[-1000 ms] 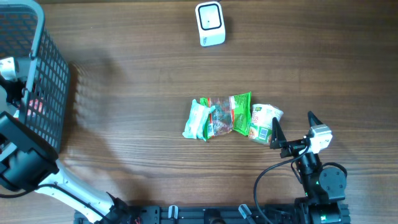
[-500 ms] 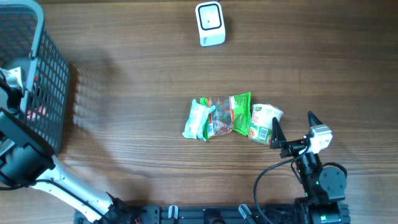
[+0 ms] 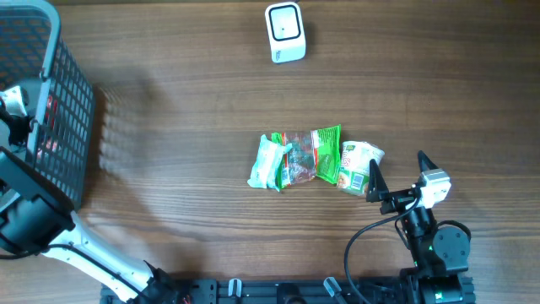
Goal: Scan the item barcode
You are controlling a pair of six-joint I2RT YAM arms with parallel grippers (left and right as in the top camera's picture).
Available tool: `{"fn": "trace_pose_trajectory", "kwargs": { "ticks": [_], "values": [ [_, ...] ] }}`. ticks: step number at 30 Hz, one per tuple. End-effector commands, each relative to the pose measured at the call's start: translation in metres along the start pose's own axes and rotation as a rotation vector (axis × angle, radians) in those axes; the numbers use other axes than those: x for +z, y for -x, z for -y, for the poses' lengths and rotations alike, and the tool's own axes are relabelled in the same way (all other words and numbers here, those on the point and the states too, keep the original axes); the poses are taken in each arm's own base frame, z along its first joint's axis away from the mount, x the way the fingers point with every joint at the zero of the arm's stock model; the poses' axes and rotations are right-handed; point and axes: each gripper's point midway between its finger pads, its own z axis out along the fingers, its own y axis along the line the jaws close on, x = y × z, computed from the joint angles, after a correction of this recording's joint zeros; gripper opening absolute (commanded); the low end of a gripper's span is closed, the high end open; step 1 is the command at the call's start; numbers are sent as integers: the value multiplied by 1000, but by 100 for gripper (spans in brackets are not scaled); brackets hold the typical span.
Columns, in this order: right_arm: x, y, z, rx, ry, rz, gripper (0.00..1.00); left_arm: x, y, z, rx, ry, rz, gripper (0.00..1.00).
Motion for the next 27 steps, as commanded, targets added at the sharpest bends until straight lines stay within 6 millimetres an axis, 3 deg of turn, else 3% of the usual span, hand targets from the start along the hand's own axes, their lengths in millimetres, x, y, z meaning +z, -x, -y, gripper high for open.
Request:
{"fn": "trace_pose_trajectory", "kwargs": {
  "ticks": [1, 5, 6, 9, 10, 12, 14, 16, 20, 24, 27],
  "values": [
    [0, 1, 2, 6, -12, 7, 99, -73, 50, 3, -82, 16, 216, 4],
    [0, 1, 2, 6, -12, 6, 100, -170, 95, 7, -185, 35, 476, 4],
    [0, 1, 2, 6, -12, 6, 99, -204, 103, 11, -211, 32, 552, 4],
    [0, 1, 2, 5, -12, 7, 100, -258, 107, 19, -191, 43, 664, 4],
    [0, 1, 2, 6, -12, 7, 100, -260, 107, 19, -189, 45, 666, 5],
    [0, 1, 2, 6, -12, 7, 100, -245, 98, 19, -150, 54, 604, 4],
    [0, 1, 2, 6, -12, 7, 100, -205, 85, 16, -109, 54, 495, 4],
    [0, 1, 2, 6, -12, 7, 100, -142, 65, 20, -45, -1, 349, 4],
    [0, 1, 2, 6, -12, 7, 100, -62, 37, 35, 45, -133, 181, 4],
    [0, 1, 2, 6, -12, 6, 100, -13, 27, 39, 108, -153, 122, 4],
    [0, 1, 2, 6, -12, 7, 100, 10, 25, 35, 115, -146, 116, 4]
  ]
}}
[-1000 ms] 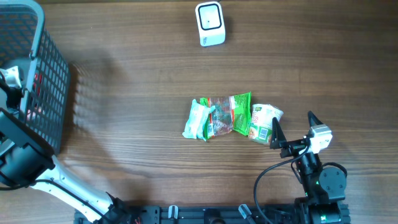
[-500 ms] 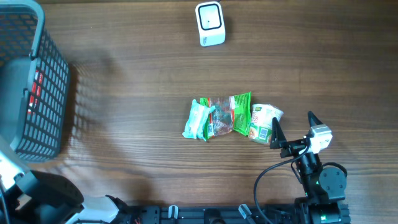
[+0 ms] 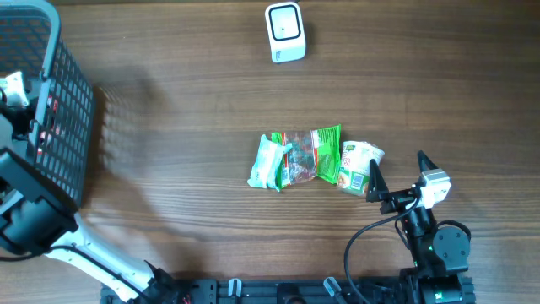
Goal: Scan the item barcode
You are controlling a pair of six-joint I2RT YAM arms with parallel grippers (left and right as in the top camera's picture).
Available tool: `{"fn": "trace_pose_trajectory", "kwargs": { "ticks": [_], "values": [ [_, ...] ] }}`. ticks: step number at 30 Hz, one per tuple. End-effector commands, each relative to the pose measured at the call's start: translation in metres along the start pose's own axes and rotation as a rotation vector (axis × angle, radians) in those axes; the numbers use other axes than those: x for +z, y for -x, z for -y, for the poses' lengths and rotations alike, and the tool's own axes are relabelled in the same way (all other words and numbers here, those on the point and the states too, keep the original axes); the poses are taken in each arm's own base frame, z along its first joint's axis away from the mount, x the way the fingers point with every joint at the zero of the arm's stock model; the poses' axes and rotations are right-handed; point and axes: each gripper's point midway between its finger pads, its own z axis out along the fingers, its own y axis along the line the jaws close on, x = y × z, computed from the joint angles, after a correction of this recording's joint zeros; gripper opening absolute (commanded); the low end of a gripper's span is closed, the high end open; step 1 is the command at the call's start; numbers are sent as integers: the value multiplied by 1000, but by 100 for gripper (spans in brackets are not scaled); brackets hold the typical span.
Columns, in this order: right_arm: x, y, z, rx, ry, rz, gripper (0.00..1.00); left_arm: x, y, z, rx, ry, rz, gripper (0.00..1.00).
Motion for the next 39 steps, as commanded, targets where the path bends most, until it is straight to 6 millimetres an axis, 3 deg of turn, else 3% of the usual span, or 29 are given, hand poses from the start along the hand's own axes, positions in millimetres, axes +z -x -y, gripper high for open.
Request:
{"fn": "trace_pose_trajectory", "kwargs": {
  "ticks": [1, 2, 4, 5, 6, 8, 12, 16, 18, 25, 26, 31, 34, 39],
  "values": [
    [0, 1, 2, 6, -12, 7, 100, 23, -7, -4, 41, 0, -18, 5],
    [0, 1, 2, 6, -12, 7, 100, 27, -11, -7, 41, 8, -32, 6],
    [0, 1, 2, 6, -12, 7, 100, 31, -13, -8, 40, 10, -37, 58],
    [0, 1, 2, 6, -12, 7, 100, 31, -12, -8, 41, 11, -34, 62],
    [0, 1, 2, 6, -12, 7, 99, 31, -12, -8, 42, 15, -35, 72],
    [0, 1, 2, 6, -12, 6, 100, 30, -15, -19, 44, 75, -56, 76],
    [0, 1, 2, 6, -12, 7, 100, 26, -9, -13, 49, 64, -39, 77],
    [0, 1, 2, 5, -12, 7, 100, 1, 17, 10, 103, 68, 29, 78],
    [0, 1, 2, 6, -12, 7, 100, -7, 22, 10, 112, 90, 41, 81],
    [0, 1, 2, 6, -12, 7, 100, -12, 11, -27, 71, 207, 5, 84],
    [0, 1, 2, 5, -12, 7, 100, -7, 5, -33, 59, 203, -10, 91],
    [0, 1, 2, 6, -12, 6, 100, 22, -19, -35, 31, 154, -80, 95],
    [0, 1, 2, 6, -11, 6, 100, 27, -26, -38, 28, 165, -104, 100],
    [0, 1, 2, 6, -12, 6, 100, 30, -39, -34, 19, 147, -142, 66]
  ]
}}
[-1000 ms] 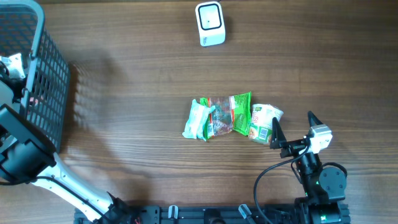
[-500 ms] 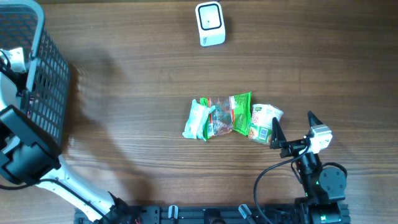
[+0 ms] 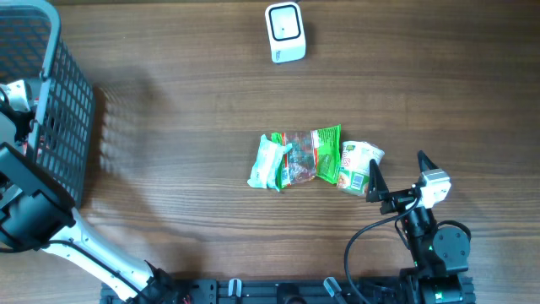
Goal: Scan the item barcode
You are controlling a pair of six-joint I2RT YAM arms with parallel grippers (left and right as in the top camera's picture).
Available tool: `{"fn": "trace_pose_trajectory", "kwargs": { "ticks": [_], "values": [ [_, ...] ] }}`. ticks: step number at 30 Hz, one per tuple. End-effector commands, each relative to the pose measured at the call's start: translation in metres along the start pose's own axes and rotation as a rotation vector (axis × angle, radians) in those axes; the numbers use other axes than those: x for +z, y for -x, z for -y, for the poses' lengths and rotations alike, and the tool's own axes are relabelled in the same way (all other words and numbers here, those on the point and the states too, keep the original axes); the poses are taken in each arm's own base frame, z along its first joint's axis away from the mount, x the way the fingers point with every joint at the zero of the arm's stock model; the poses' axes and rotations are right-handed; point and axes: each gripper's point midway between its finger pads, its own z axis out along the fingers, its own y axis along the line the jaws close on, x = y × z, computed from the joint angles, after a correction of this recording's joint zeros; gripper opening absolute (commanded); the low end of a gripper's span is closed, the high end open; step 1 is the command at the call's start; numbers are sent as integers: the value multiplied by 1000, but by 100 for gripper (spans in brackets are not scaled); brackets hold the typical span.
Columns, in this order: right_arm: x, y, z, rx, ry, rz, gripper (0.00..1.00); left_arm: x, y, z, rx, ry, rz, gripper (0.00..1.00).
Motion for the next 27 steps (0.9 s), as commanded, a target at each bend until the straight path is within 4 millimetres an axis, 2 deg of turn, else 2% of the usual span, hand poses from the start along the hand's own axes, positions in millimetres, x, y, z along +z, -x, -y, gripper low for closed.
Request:
{"fn": "trace_pose_trajectory", "kwargs": {
  "ticks": [1, 2, 3, 4, 5, 7, 9, 11, 12, 14, 15, 17, 20, 22, 23, 24, 25, 26, 27],
  "values": [
    [0, 1, 2, 6, -12, 7, 100, 19, -29, 6, -4, -19, -82, 63],
    [0, 1, 2, 6, -12, 7, 100, 22, -35, 8, -5, -23, -91, 62],
    [0, 1, 2, 6, -12, 6, 100, 25, -39, 9, -6, -26, -97, 54],
    [0, 1, 2, 6, -12, 7, 100, 26, -40, 11, -7, -37, -97, 17],
    [0, 1, 2, 6, -12, 7, 100, 26, -39, 16, -9, -63, -90, 4],
    [0, 1, 2, 6, -12, 7, 99, 25, -35, 26, -11, -121, -68, 4],
    [0, 1, 2, 6, -12, 7, 99, 18, -26, 26, -15, -120, -48, 4],
    [0, 1, 2, 6, -12, 7, 100, -7, 1, 18, -114, -94, 22, 4],
    [0, 1, 2, 6, -12, 7, 100, -35, 25, 13, -169, -76, 93, 4],
    [0, 1, 2, 6, -12, 7, 100, -62, 43, 11, -205, -63, 156, 4],
    [0, 1, 2, 6, -12, 7, 100, -89, 59, 8, -231, -52, 219, 4],
    [0, 1, 2, 6, -12, 7, 100, -127, 78, 6, -251, -35, 307, 4],
    [0, 1, 2, 6, -12, 7, 100, -233, 113, 7, -268, -5, 527, 4],
    [0, 1, 2, 6, -12, 7, 100, -287, 117, 13, -294, -4, 629, 4],
    [0, 1, 2, 6, -12, 7, 100, -304, 115, 17, -311, -8, 658, 4],
    [0, 1, 2, 6, -11, 7, 100, -331, 112, 24, -332, -21, 701, 4],
    [0, 1, 2, 6, -12, 7, 100, -354, 109, 36, -345, -49, 741, 4],
    [0, 1, 2, 6, -12, 7, 100, -368, 107, 46, -348, -68, 762, 4],
    [0, 1, 2, 6, -12, 7, 100, -388, 102, 67, -344, -106, 785, 4]
  ]
}}
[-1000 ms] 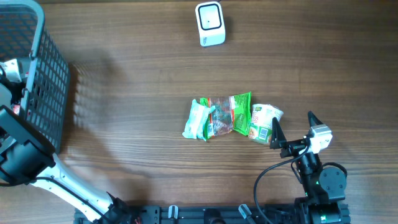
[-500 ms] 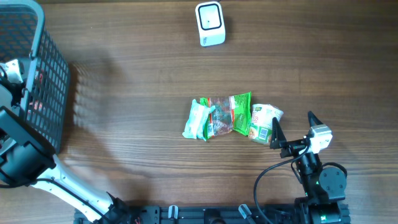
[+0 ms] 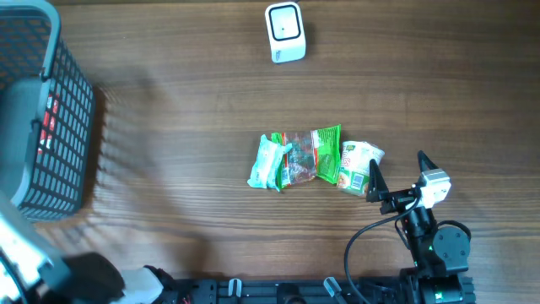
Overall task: Scan the item barcode
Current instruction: 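Place the red Kleenex pack on the table left of the tissue pack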
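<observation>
Several snack packets lie in a row at the table's middle: a white-green one (image 3: 268, 162), a clear reddish one (image 3: 297, 160), a green one (image 3: 326, 154) and a pale green one (image 3: 360, 165). The white barcode scanner (image 3: 284, 32) stands at the far edge. My right gripper (image 3: 396, 165) is open and empty just right of the pale green packet, one finger (image 3: 374, 181) close to it. Only a blurred part of the left arm (image 3: 80, 274) shows at the bottom left corner; its gripper is out of view.
A dark mesh basket (image 3: 80, 127) fills the left side, with a grey and red shape (image 3: 42, 118) showing through its mesh. The right arm's base and cable (image 3: 434, 245) sit at the near edge.
The left arm has gone from over the basket's left side to the bottom left corner, and its gripper no longer shows. The basket's inside is now uncovered. Packets and right gripper are unmoved.
At all three earlier moments the left arm hung over the basket at the left edge, shifting only slightly. Now it is drawn back to the near left corner. The packets, scanner and open right gripper have stayed in place throughout.
</observation>
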You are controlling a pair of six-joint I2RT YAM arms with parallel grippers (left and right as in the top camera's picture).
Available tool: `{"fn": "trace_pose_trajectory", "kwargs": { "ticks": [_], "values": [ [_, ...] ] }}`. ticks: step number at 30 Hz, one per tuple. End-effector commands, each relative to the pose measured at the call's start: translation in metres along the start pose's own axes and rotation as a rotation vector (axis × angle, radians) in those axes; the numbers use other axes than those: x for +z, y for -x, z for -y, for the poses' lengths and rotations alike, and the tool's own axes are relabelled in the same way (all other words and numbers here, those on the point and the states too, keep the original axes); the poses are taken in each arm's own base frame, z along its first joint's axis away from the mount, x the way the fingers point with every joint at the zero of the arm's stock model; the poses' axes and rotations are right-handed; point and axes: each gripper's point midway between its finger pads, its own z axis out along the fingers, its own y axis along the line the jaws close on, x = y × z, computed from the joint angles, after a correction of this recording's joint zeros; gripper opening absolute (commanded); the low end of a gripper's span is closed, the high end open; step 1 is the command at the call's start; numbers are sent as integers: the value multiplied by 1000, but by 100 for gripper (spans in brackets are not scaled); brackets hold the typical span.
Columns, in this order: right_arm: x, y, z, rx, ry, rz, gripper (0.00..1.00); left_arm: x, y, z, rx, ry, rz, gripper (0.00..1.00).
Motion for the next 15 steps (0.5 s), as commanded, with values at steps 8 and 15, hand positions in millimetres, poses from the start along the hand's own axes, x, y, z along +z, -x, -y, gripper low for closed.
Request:
{"fn": "trace_pose_trajectory", "kwargs": {
  "ticks": [8, 15],
  "values": [
    [0, 1, 2, 6, -12, 7, 100, -120, -155, 189, 160, -370, -535, 4],
    [0, 1, 2, 6, -12, 7, 100, -108, -361, 235, 465, -385, -1020, 4]
  ]
}}
